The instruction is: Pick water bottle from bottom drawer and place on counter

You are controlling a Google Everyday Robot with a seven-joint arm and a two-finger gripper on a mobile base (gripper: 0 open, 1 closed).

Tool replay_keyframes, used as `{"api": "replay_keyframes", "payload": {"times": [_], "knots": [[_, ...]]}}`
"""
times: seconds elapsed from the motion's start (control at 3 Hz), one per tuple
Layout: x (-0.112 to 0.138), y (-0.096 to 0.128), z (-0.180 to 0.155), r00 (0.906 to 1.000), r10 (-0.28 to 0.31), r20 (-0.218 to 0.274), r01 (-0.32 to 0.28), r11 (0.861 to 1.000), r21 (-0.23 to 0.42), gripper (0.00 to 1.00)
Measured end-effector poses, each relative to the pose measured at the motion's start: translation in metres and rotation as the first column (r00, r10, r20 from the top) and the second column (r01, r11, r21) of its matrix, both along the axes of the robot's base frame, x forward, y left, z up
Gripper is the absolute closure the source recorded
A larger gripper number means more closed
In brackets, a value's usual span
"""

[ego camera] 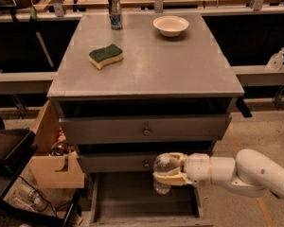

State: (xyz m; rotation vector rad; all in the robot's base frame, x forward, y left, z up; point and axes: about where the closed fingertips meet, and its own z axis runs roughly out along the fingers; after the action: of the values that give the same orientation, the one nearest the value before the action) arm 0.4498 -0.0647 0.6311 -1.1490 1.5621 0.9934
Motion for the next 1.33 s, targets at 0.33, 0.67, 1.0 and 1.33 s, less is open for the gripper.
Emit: {"api": "replay_keyframes", "payload": {"times": [0.33,0.67,1.0,1.33], "knots": [[0.007,-0.007,0.057,0.9995,-0.030,-0.001,0.030,0.999,0.009,1.00],[0.020,-0.016,0.125,0.9973,-0.073,0.003,0.073,0.997,-0.006,1.00],[0.031,-0.023,0.187,0.9936,-0.112,0.018,0.113,0.993,-0.041,1.00],[0.042,-0.026,0.239,0.9886,-0.143,0.047,0.146,0.986,-0.077,1.00]]}}
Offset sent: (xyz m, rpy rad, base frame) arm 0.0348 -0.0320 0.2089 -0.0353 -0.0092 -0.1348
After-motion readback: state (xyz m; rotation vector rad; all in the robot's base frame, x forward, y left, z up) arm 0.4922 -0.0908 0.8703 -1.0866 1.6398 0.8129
